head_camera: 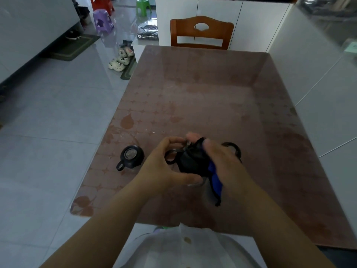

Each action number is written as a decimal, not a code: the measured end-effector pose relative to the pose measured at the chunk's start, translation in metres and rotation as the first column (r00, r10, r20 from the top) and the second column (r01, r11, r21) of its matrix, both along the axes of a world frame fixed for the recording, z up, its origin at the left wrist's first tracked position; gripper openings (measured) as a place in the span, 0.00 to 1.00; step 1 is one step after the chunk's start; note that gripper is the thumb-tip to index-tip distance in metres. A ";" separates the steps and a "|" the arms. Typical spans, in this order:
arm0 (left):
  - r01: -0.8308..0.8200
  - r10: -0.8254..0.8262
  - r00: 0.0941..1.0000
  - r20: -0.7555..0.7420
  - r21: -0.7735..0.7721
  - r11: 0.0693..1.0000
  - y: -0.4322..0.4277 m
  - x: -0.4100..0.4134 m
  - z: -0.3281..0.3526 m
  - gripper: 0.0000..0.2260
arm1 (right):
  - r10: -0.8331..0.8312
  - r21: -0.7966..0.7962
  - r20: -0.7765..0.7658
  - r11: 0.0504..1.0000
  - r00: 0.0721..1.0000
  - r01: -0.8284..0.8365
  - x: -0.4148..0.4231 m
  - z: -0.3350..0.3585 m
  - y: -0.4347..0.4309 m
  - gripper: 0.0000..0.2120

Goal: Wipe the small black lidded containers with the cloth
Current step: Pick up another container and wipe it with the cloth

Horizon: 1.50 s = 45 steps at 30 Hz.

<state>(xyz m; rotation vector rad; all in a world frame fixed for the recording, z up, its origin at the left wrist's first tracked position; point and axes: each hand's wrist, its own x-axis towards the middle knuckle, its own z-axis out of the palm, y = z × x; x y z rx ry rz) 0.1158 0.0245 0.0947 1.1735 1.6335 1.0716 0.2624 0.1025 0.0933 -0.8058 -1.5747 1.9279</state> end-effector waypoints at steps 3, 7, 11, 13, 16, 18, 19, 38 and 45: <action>0.021 -0.021 1.000 0.003 0.015 1.000 0.001 -0.003 -0.002 0.37 | 0.073 -0.005 0.093 0.997 0.993 -0.073 -0.004 0.001 0.003 0.16; 0.058 -0.058 0.998 0.024 -0.023 0.998 0.002 -0.008 -0.005 0.41 | 0.011 -0.243 -0.021 0.970 1.000 -0.016 -0.003 -0.002 0.005 0.20; 0.063 -0.060 0.993 0.098 -0.032 0.997 0.002 -0.009 -0.010 0.40 | -0.077 -0.219 -0.039 0.973 0.996 0.067 -0.005 -0.009 0.006 0.20; 0.057 -0.053 0.985 0.166 -0.023 0.998 0.002 -0.009 -0.014 0.40 | -0.141 -0.210 -0.037 0.969 0.989 0.130 -0.007 -0.010 0.007 0.20; 0.029 -0.021 0.970 0.243 -0.030 0.999 0.002 -0.012 -0.020 0.41 | -0.292 -0.228 -0.012 0.932 0.956 0.282 -0.004 -0.014 0.012 0.17; 0.000 0.010 0.963 0.270 -0.037 0.999 0.003 -0.015 -0.021 0.42 | -0.365 -0.220 -0.032 0.911 0.930 0.350 0.002 -0.014 0.014 0.15; -0.007 0.018 0.964 0.265 -0.040 0.999 0.003 -0.017 -0.021 0.43 | -0.372 -0.205 -0.060 0.913 0.926 0.354 0.004 -0.012 0.014 0.15; -0.148 0.177 0.880 0.441 -0.099 0.984 0.011 -0.011 -0.034 0.43 | -0.446 0.015 -0.097 0.893 0.890 0.449 -0.001 -0.007 -0.006 0.14; -0.068 0.104 0.803 0.587 -0.083 0.994 0.009 0.005 -0.030 0.41 | -0.289 0.224 -0.087 0.927 0.954 0.301 -0.012 -0.018 -0.023 0.24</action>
